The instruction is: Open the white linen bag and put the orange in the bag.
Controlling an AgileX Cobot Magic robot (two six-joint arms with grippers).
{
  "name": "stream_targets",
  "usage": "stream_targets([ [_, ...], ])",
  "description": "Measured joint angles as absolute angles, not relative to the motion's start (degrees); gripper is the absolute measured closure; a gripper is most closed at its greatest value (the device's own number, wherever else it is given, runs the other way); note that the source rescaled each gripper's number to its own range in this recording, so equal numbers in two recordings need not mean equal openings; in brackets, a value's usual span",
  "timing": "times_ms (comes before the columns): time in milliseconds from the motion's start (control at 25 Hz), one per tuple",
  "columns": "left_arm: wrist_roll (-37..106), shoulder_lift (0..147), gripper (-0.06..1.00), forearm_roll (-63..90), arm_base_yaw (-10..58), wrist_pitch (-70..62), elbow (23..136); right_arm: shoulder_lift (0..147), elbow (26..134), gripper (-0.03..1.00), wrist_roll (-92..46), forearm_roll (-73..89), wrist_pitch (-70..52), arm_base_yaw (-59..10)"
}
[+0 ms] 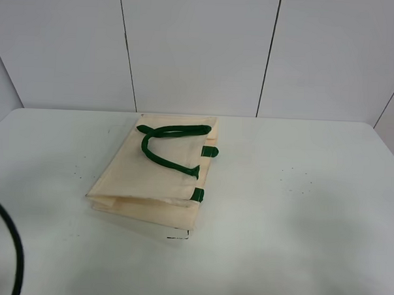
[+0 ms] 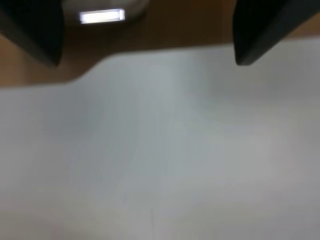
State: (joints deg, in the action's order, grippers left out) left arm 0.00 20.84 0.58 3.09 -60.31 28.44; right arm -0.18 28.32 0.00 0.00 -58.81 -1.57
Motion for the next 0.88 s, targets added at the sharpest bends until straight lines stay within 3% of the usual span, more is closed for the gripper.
stream_targets([
  [480, 0.0, 1.2, 0.08, 0.6, 3.1, -60.4, 28.3, -0.2, 28.3, -0.03, 0.0, 0.0, -58.8, -1.6],
  [880, 0.0, -0.3, 0.08, 0.6, 3.1, -60.4, 28.3, -0.2, 28.3, -0.03, 0.0, 0.0, -58.8, -1.6],
])
